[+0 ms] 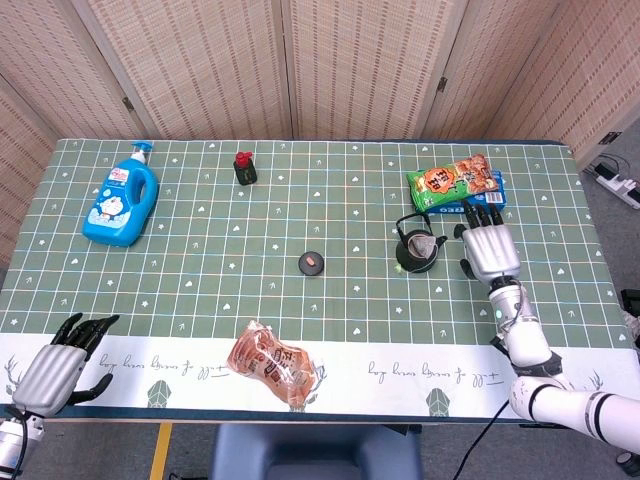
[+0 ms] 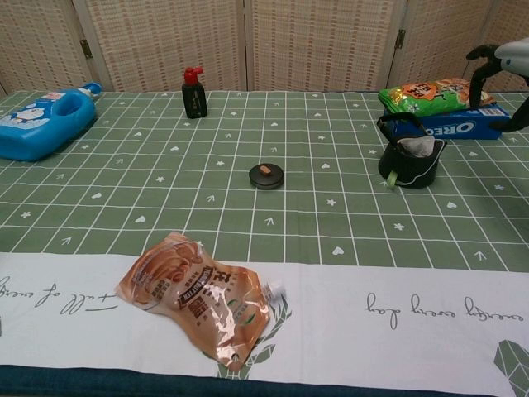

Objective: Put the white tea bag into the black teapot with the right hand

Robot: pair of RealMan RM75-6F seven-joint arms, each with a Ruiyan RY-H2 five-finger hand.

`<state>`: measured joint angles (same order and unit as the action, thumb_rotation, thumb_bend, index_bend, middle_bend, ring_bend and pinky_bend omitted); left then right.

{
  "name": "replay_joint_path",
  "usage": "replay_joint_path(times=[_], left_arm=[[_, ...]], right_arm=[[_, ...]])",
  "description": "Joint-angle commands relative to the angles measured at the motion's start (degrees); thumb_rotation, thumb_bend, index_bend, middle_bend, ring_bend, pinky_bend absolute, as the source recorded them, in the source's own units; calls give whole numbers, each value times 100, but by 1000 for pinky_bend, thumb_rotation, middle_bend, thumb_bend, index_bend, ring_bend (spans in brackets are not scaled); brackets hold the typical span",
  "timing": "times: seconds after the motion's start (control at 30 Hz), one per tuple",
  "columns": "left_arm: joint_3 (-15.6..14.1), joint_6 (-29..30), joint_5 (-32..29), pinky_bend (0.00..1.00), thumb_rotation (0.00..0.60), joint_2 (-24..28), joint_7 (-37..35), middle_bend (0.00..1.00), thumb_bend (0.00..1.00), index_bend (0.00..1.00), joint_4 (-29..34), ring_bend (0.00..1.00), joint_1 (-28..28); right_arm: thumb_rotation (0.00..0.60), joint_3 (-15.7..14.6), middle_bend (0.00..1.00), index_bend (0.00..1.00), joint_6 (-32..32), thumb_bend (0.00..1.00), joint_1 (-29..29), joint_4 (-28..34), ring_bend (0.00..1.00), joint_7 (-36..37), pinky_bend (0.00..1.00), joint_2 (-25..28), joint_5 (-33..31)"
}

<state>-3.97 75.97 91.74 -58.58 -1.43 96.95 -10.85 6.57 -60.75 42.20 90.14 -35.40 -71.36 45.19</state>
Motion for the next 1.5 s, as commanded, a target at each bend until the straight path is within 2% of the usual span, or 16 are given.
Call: replay_joint_path(times=[0.03, 0.17, 0.33, 0.4, 0.53, 0.8, 0.87, 0.93, 1.07, 1.13, 1.27, 1.5], left_arm=[[2, 34, 12, 37, 600, 31, -77, 102, 317, 0, 4, 101, 12], [0, 60, 54, 37, 600, 63, -189, 102, 317, 0, -24, 101, 9], [-19, -21, 65, 37, 600, 19, -70, 101, 318, 0, -25, 100, -19], [-27, -8, 74, 37, 600, 5, -17, 102, 317, 0, -6, 100, -6], [-29, 36, 78, 38, 600, 4, 9, 102, 317, 0, 13, 100, 20], [-15, 42, 71, 38, 600, 23, -80, 101, 317, 0, -13, 100, 13], [-13, 47, 72, 38, 600, 23, -85, 102, 317, 0, -15, 100, 14], [-13, 53, 77, 37, 600, 24, -85, 102, 317, 0, -16, 99, 16], [-16, 56, 85, 38, 600, 21, -77, 102, 317, 0, -17, 99, 18], [-16, 68, 85, 37, 600, 22, -71, 102, 317, 0, -13, 98, 26], [-8, 99, 85, 38, 600, 34, -110, 102, 317, 0, -18, 95, 36], [-7, 71, 78, 38, 600, 31, -117, 102, 317, 0, -49, 91, 25]], right_arm=[[600, -313, 0, 0, -88, 370, -68, 482, 0, -684, 0, 232, -416], [600, -576, 0, 0, -545, 370, -285, 1341, 0, -1088, 0, 722, -598], [600, -625, 5, 0, -962, 369, -420, 2234, 0, -1225, 0, 1312, -443], [600, -603, 65, 0, -1005, 370, -418, 2430, 32, -1264, 0, 1465, -458], [600, -472, 309, 0, -746, 369, -315, 2468, 216, -1166, 0, 1623, -780], [600, -317, 580, 0, -280, 369, -86, 1986, 467, -1008, 2, 1443, -1076], [600, -294, 662, 0, -167, 369, -49, 1831, 556, -931, 81, 1359, -1067], [600, -275, 734, 0, 25, 370, -19, 1692, 640, -798, 253, 1292, -1072], [600, -224, 809, 0, 476, 370, 37, 1504, 691, -488, 461, 1237, -1133], [600, -87, 854, 3, 1198, 370, 131, 1249, 712, 27, 554, 1189, -1239], [600, 254, 901, 39, 2314, 370, 122, 1057, 750, 1139, 646, 1358, -1101], [600, 675, 935, 87, 3661, 369, 105, 616, 773, 2529, 681, 1651, -725]])
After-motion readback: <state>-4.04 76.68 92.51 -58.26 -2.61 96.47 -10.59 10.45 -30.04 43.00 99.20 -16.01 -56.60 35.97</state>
